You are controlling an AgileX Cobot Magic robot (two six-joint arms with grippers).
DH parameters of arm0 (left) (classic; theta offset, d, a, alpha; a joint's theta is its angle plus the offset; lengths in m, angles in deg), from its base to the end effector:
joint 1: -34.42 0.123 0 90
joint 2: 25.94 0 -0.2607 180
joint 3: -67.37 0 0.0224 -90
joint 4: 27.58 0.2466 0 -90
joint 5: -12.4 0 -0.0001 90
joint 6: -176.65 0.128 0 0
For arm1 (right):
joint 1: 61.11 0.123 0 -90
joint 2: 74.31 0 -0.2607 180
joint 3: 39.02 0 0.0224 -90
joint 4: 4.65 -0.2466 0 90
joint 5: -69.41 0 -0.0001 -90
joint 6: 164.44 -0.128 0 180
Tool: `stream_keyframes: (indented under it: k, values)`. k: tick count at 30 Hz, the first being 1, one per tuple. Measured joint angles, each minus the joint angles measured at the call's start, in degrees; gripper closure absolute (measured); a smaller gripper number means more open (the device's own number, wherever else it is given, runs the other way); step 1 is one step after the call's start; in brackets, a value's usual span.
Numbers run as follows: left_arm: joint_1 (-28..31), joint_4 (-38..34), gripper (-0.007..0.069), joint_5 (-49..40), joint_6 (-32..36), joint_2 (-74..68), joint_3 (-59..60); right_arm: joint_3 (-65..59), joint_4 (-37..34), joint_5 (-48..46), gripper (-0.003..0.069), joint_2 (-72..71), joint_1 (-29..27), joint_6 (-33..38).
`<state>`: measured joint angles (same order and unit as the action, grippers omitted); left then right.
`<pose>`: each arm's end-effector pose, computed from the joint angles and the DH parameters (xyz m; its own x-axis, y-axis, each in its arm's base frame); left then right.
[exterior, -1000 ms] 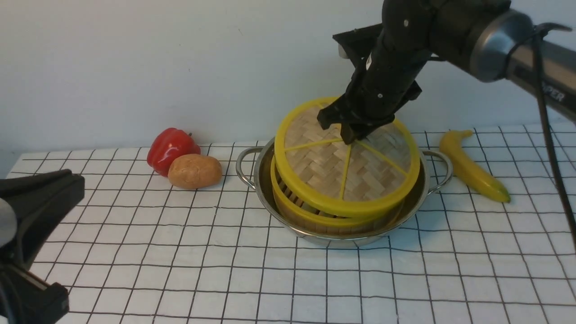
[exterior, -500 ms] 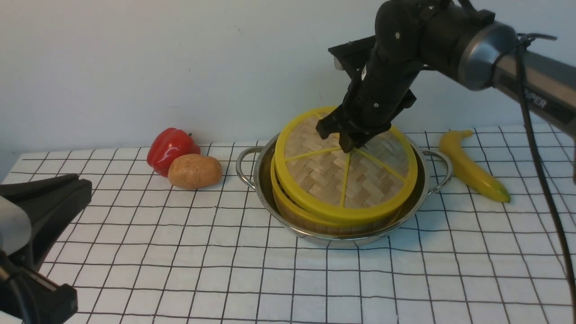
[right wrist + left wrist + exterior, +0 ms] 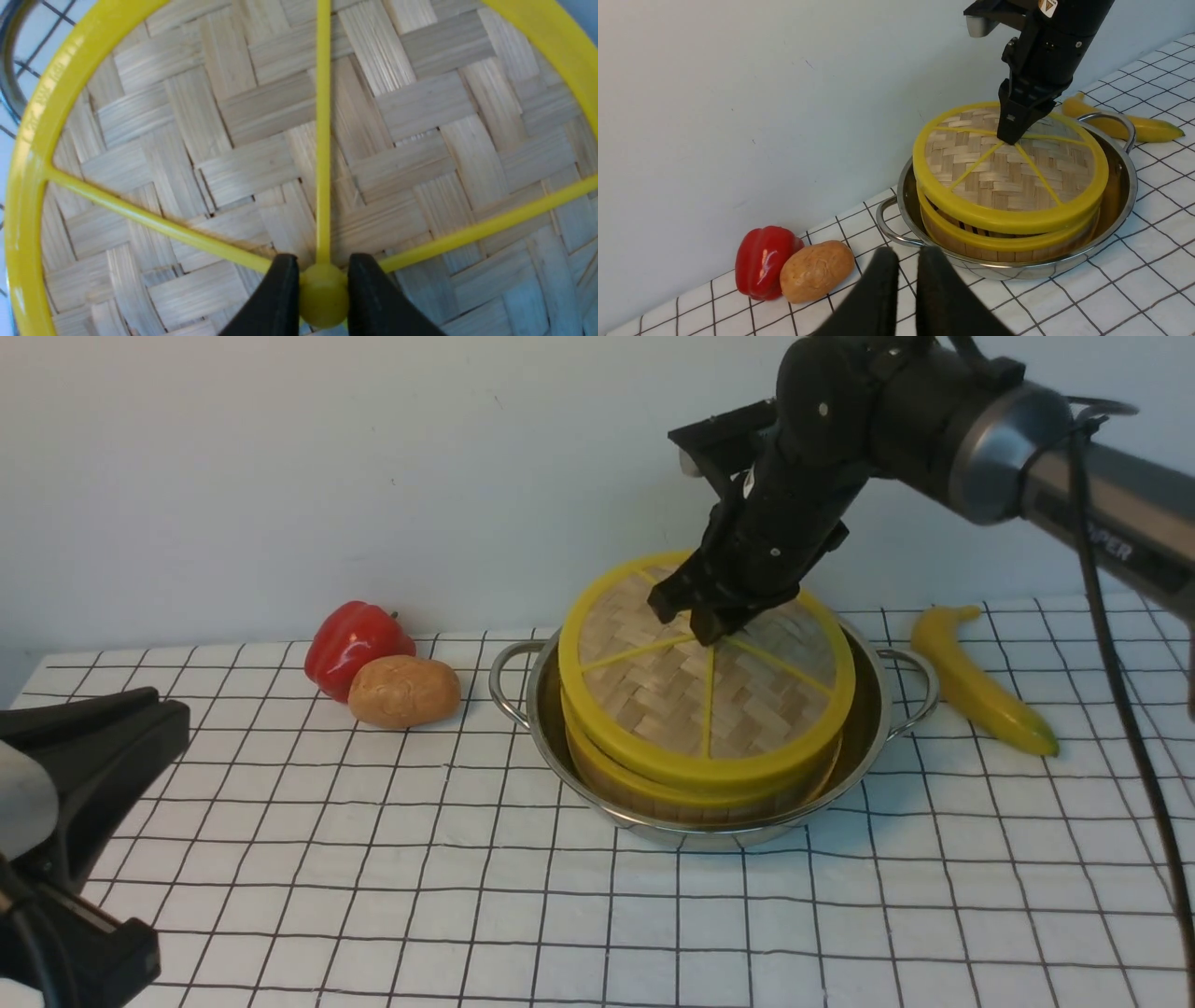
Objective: Place the steamer in the pot on the white tablecloth, and put the lid on the steamer.
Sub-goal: 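Place the bamboo steamer lid onto the steamer basket in the pot with the right gripper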
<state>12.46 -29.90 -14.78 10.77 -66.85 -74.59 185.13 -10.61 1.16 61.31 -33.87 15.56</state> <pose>0.1509 -0.0634 0.3274 -0.1702 0.2938 -0.9406 0.4355 0.8787 0.1956 0.4191 0.2296 0.2019 -0.8515 -0.3951 -0.3446 -0.4529 0.8855 0.1038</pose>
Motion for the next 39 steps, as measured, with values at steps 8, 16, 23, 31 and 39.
stream_keyframes:
  k: [8, 16, 23, 31, 39]
  values:
    - [0.0, 0.0, 0.0557, 0.0, 0.2, 0.0, 0.0, 0.1, -0.8, -0.2, 0.0511, 1.4, 0.1, 0.3]
    - [0.0, -0.1, 0.0550, 0.0, 0.2, 0.0, 0.0, 0.7, -0.8, -0.4, 0.0511, 2.6, 0.1, 0.4]
    - [0.0, -0.1, 0.0550, 0.0, 0.3, 0.0, 0.0, 0.7, 0.1, 1.3, 0.0511, 2.9, 0.1, 0.4]
    - [0.0, -0.1, 0.0550, 0.1, 0.3, -0.3, 0.0, 0.7, 0.2, 1.3, 0.0511, 2.9, 0.1, 0.4]
    - [0.0, -0.1, 0.0550, 0.1, 0.3, -2.5, 0.0, 0.7, 0.1, 1.3, 0.0511, 2.9, 0.2, 0.0]
